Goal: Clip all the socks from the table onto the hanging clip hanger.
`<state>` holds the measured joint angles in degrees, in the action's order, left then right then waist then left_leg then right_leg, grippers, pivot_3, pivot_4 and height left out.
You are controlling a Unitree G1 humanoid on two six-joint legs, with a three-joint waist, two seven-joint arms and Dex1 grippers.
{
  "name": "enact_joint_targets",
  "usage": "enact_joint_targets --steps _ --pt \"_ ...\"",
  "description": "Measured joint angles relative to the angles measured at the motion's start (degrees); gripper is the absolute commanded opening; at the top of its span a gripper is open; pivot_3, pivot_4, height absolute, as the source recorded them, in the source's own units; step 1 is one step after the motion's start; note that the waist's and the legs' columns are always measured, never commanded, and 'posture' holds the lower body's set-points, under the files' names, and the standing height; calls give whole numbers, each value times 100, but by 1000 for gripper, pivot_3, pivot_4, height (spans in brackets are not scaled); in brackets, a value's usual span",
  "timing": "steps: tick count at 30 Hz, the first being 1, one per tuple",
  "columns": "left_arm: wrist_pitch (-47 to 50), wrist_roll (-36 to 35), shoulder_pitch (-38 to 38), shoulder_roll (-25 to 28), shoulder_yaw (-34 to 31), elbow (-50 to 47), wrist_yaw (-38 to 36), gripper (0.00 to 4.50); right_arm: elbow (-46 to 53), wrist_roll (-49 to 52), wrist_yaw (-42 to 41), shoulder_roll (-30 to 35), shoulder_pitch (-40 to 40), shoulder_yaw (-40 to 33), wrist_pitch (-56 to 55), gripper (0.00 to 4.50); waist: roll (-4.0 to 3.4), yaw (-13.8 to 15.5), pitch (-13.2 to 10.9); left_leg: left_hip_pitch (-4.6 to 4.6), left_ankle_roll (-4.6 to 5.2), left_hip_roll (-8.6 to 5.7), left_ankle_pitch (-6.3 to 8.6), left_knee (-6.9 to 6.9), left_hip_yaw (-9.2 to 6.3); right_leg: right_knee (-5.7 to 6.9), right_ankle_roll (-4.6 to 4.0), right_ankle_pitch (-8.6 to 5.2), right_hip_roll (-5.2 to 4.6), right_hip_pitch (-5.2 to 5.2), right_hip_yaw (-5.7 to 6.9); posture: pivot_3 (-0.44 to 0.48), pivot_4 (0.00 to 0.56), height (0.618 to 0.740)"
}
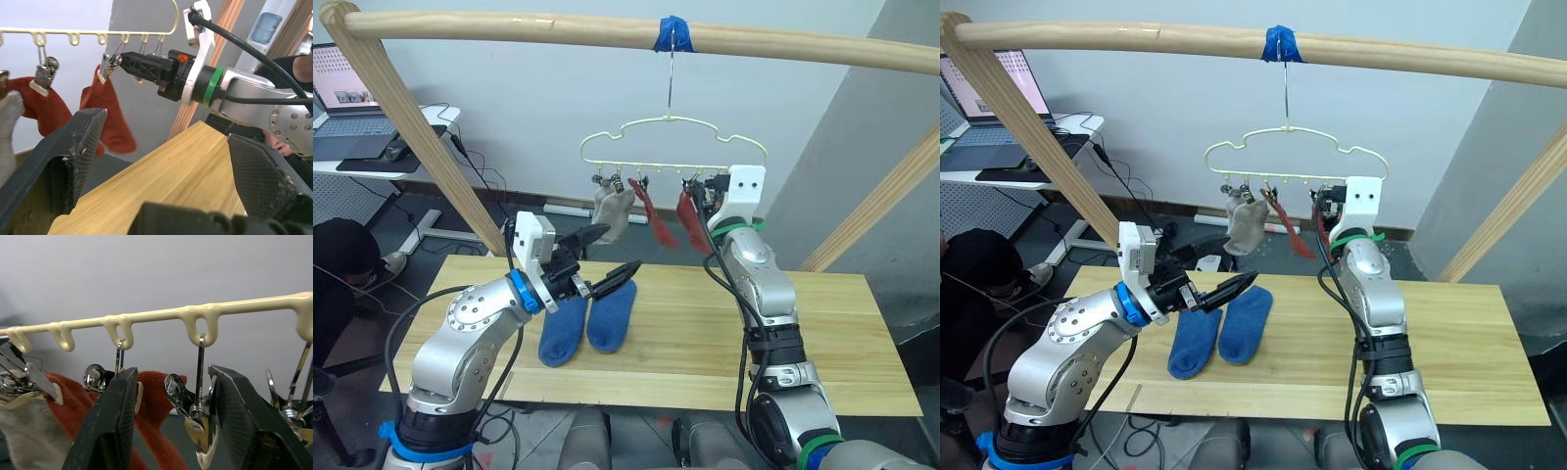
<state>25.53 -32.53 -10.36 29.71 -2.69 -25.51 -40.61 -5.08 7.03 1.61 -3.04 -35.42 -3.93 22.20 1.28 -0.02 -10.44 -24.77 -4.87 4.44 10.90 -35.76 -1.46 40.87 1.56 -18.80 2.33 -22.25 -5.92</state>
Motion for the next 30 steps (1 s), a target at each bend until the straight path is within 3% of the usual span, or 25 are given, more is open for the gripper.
enact_joint_targets --steps 30 --pt "-1 56 30 -25 3 -4 7 4500 0 81 12 -74 -57 -149 -12 2402 0 0 0 0 0 0 0 1 1 0 0 0 0 -1 -1 136 134 740"
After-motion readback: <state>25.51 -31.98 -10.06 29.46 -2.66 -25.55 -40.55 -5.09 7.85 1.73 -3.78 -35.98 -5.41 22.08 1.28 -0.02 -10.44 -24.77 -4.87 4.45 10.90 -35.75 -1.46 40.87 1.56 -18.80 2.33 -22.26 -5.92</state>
